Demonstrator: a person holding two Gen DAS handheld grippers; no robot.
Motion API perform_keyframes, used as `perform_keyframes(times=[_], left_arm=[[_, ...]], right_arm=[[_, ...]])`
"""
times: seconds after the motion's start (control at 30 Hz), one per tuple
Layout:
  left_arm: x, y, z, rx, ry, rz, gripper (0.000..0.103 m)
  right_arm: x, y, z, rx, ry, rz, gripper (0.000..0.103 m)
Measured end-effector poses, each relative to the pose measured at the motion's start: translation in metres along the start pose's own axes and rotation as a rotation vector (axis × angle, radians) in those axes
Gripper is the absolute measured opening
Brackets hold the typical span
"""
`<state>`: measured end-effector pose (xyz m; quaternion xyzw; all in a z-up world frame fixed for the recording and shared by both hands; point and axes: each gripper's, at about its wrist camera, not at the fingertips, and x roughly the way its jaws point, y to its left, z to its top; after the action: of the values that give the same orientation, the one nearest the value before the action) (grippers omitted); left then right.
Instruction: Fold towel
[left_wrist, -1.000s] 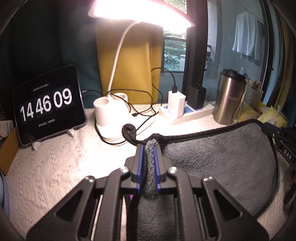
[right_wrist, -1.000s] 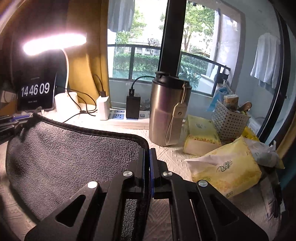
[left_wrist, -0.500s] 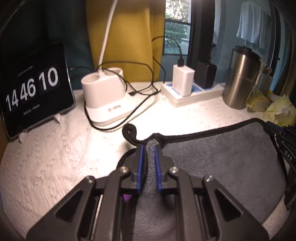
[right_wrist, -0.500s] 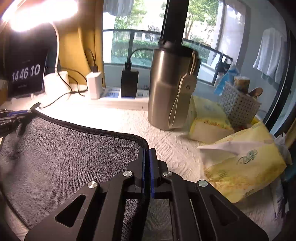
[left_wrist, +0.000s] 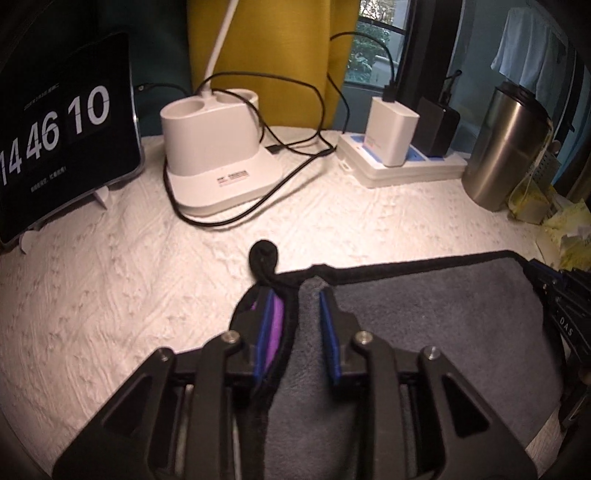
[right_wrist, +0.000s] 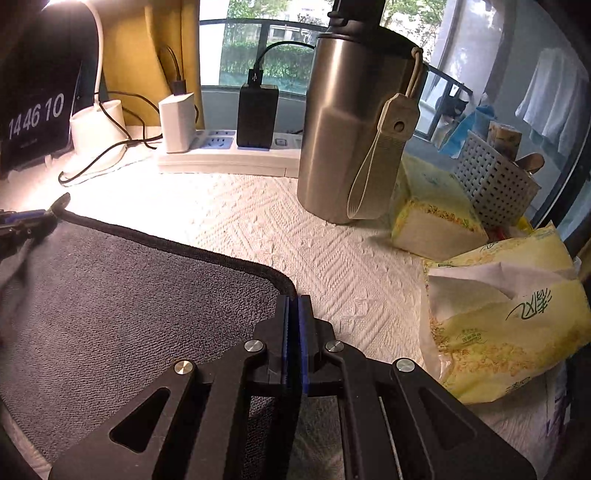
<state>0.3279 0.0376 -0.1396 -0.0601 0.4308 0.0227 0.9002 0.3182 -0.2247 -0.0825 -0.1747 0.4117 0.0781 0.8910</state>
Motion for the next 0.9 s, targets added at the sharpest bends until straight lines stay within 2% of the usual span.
perform_keyframes(times=[0.03, 0.07, 0.17, 0.23, 0.37, 0.53, 0.9], left_arm=[[-0.001, 0.002, 0.0, -0.011, -0.005, 0.01, 0.04], [-0.003, 0.003, 0.001, -0.02, -0.01, 0.012, 0.05], [-0.008, 0.006, 0.003, -0.035, -0.026, 0.018, 0.052], [-0.01, 0.007, 0.004, -0.039, -0.03, 0.024, 0.053], [-0.015, 0.01, 0.005, -0.051, -0.042, 0.035, 0.067], [-0.028, 0.011, 0.005, -0.05, -0.062, 0.034, 0.069], [-0.063, 0.009, -0.001, -0.038, -0.102, 0.029, 0.069]], right_arm=[[0.001, 0.001, -0.001, -0.003, 0.005, -0.005, 0.005], [0.002, 0.001, -0.001, -0.004, 0.01, -0.01, 0.005], [0.003, 0.0, -0.001, -0.003, 0.017, -0.013, 0.005], [0.003, 0.001, 0.0, -0.003, 0.018, -0.015, 0.01], [0.004, 0.0, 0.001, 0.005, 0.021, -0.025, 0.019], [-0.004, -0.003, 0.002, 0.029, 0.02, -0.009, 0.032], [-0.04, 0.002, 0.004, 0.033, -0.032, -0.004, 0.033]])
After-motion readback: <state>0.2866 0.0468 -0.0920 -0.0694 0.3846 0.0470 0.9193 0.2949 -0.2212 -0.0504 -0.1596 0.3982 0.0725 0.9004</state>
